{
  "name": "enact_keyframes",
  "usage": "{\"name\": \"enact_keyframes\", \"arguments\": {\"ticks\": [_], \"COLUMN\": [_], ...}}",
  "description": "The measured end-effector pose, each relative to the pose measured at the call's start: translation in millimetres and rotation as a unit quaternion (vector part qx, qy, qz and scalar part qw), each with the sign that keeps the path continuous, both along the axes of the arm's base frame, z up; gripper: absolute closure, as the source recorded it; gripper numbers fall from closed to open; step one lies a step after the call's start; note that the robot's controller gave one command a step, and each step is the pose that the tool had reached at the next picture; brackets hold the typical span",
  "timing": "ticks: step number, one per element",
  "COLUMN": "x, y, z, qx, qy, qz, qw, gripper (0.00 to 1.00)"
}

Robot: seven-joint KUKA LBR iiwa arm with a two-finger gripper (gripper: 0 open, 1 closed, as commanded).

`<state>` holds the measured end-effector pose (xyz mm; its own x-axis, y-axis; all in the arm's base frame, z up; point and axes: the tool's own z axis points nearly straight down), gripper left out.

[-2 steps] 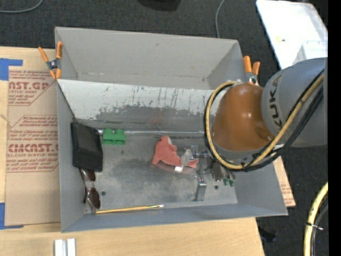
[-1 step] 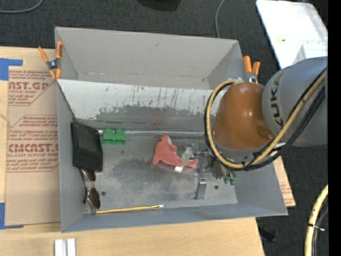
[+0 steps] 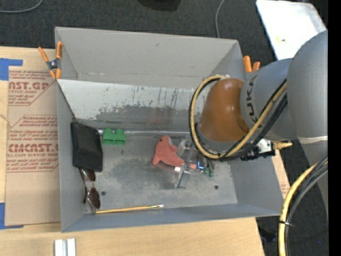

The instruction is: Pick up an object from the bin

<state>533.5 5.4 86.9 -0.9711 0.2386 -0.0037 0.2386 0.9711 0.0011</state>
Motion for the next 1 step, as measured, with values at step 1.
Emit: {"name": "enact_keyframes", "arguments": {"ticks": [1], "x": [9.0], "y": [4.6], "z": [21.7], "qx": [-0.001], "qy": [0.003], "qz": [0.048], "qw": [0.9989], "gripper": [0.0]}}
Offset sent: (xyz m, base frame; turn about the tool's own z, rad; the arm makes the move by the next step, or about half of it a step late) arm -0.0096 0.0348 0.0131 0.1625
